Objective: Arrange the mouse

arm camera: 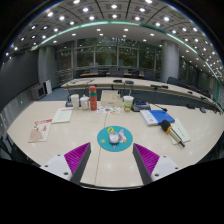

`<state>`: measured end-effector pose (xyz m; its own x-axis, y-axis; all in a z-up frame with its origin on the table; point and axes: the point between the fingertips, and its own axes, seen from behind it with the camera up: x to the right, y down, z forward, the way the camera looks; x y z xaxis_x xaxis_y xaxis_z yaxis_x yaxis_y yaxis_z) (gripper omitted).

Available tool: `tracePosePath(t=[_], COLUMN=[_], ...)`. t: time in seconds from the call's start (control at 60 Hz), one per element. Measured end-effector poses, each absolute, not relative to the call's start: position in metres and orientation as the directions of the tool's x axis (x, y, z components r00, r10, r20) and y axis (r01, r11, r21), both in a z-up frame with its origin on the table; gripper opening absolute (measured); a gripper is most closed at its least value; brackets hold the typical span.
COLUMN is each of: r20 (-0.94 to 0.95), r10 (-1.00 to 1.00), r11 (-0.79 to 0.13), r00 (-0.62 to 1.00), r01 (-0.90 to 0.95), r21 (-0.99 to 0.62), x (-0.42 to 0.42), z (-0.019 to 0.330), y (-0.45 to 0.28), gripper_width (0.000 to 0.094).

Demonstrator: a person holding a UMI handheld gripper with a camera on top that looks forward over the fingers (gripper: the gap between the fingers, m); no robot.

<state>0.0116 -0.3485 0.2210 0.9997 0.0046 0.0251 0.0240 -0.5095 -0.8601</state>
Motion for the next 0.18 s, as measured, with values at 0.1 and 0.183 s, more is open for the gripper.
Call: tracePosePath(t=[0.1,0.183], r20=[0.028,0.026], r10=[-0.003,-0.005], r11=[-0.514,-0.515], r00=[1.0,1.0], r01=[0.022,0.02], r21=[-0.857,-0.857], x=[0.015,0.013], z=[0.224,0.225], y=[-0.378,-0.395], gripper_width=[0.0857,0.0859])
